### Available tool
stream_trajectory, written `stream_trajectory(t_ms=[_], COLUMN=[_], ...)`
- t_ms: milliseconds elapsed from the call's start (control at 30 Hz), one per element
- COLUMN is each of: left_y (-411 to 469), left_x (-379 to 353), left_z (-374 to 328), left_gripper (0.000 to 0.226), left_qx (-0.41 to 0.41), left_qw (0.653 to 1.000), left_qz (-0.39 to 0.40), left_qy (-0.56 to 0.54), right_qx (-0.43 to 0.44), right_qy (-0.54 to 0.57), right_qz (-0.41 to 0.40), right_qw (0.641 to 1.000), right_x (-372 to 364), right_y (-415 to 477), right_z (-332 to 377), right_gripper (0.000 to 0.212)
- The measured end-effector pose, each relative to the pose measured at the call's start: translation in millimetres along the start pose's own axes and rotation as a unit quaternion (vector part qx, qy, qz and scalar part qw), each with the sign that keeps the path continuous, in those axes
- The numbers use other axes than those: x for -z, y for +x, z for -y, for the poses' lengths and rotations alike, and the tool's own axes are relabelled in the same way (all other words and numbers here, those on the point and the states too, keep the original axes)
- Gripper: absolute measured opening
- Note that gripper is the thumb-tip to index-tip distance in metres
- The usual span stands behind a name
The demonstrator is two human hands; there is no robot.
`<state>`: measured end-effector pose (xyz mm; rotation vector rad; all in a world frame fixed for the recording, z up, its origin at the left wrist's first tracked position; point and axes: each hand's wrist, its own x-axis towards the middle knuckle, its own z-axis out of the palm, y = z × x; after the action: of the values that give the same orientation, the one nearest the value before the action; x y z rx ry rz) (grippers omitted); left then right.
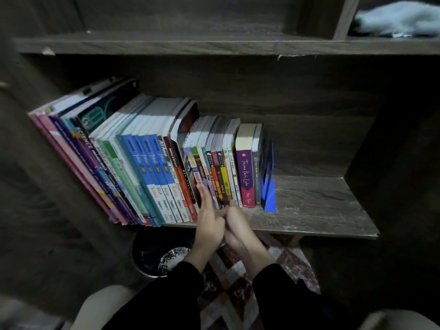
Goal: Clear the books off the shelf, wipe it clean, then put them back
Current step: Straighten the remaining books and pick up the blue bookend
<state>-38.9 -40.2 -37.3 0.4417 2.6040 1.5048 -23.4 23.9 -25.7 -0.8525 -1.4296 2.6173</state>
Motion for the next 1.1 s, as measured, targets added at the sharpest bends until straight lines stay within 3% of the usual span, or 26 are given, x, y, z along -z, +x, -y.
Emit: stream_trajectory(t_ms=[200, 367, 467, 533, 600, 700, 800, 867, 900, 967, 1000, 1100], left_y=[10, 9, 13, 14, 15, 14, 10, 2, -3, -10, -9, 2], left_x=[-5, -5, -1, 2, 2, 2, 6, 8, 8, 10, 12, 35], left_z=[-4, -8, -7, -7, -5, -3, -2, -1, 3, 14, 23, 45], left_gripper=[0.086, 0.092, 0.098, 0.101, 0.101, 0.1, 0.099, 0.086, 0.073, 0.044, 0.035, 0.033], left_qx=[0.012, 0.016, 0.031, 0.029, 0.028, 0.029, 0.017, 0.029, 0.041, 0.094, 0.146, 0.285], left_qw=[0.999, 0.998, 0.994, 0.993, 0.993, 0.995, 0.996, 0.999, 0.996, 0.963, 0.928, 0.785], left_qz=[0.03, 0.066, 0.1, 0.113, 0.115, 0.099, 0.085, 0.009, -0.054, -0.188, -0.242, -0.314], left_qy=[-0.033, -0.019, -0.027, -0.023, -0.009, -0.009, -0.009, -0.031, -0.065, -0.171, -0.242, -0.451], right_qx=[-0.014, -0.027, -0.004, 0.012, 0.006, -0.025, -0.029, -0.019, -0.001, 0.027, 0.013, -0.09], right_qy=[0.051, -0.025, -0.07, -0.119, -0.181, -0.202, -0.213, -0.203, -0.188, -0.165, -0.133, 0.054], right_qz=[0.029, 0.024, -0.074, -0.123, -0.069, 0.001, 0.001, -0.03, -0.067, -0.141, -0.135, -0.006], right_qw=[0.998, 0.999, 0.995, 0.985, 0.981, 0.979, 0.977, 0.979, 0.98, 0.976, 0.982, 0.994], right_x=[0, 15, 18, 25, 24, 20, 24, 21, 18, 8, -1, -32], right_y=[8, 19, 24, 31, 31, 28, 32, 25, 19, 13, 11, -5], right_z=[0, -5, -9, -13, -14, -9, -11, -12, -12, -18, -23, -33], right_gripper=[0.068, 0.073, 0.044, 0.068, 0.079, 0.083, 0.089, 0.092, 0.082, 0.049, 0.034, 0.026])
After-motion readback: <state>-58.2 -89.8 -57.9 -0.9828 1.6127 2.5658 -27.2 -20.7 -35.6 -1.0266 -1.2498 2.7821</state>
